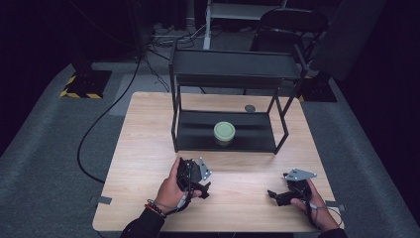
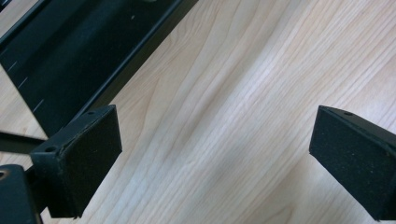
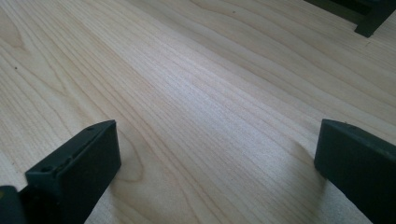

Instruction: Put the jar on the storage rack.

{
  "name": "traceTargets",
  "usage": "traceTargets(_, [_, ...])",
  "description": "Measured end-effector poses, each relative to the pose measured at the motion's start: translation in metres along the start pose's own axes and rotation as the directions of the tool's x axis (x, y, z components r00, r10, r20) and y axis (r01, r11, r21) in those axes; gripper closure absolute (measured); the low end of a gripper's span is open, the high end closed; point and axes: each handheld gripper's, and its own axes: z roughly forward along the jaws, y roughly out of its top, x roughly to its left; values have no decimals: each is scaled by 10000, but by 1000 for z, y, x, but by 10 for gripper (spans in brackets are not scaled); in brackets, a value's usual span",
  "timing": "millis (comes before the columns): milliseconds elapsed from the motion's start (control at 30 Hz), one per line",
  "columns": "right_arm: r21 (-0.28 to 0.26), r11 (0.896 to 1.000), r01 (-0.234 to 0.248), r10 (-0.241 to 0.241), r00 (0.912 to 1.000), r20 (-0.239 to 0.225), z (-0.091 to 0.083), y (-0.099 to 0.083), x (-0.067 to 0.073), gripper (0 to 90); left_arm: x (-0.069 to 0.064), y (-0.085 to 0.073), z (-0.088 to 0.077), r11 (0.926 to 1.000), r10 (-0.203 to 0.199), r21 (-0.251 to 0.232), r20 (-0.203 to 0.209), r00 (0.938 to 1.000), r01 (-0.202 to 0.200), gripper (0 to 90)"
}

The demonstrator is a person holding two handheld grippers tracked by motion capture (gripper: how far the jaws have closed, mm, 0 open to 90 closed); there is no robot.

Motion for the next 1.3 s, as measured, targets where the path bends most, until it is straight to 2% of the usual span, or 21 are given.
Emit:
traceTargets(133, [-1,10000,3,-3,10000,0,0,0,0,2,2,-6,-2,10000,-36,36,-163,9999,36,26])
traceTargets(267, [0,10000,1,-1,10000,-2,0,0,0,2,3,-10,-3,9998,-192,69,-95,9998,193,26])
traceTargets(367, [1,10000,5,-5,10000,2,0,0,0,3,5,-14,-2,9991,-351,233,105,9993,348,26])
traceTargets(600, [0,10000,3,-3,10000,0,0,0,0,3,8,-22,-5,9978,-617,246,124,9980,614,26])
traceTargets(767, [0,10000,5,-5,10000,1,0,0,0,3,11,-28,-6,9970,-688,385,243,9973,679,27])
traceTargets(933, [1,10000,3,-3,10000,0,0,0,0,3,11,-35,-6,9970,-586,523,355,9976,567,28])
traceTargets(1133, [2,10000,2,-2,10000,-2,0,0,0,3,15,-41,-7,9959,-803,440,422,9959,785,29])
traceTargets(1300, [0,10000,4,-4,10000,2,0,0,0,3,15,-47,-5,9955,-776,588,469,9959,748,29])
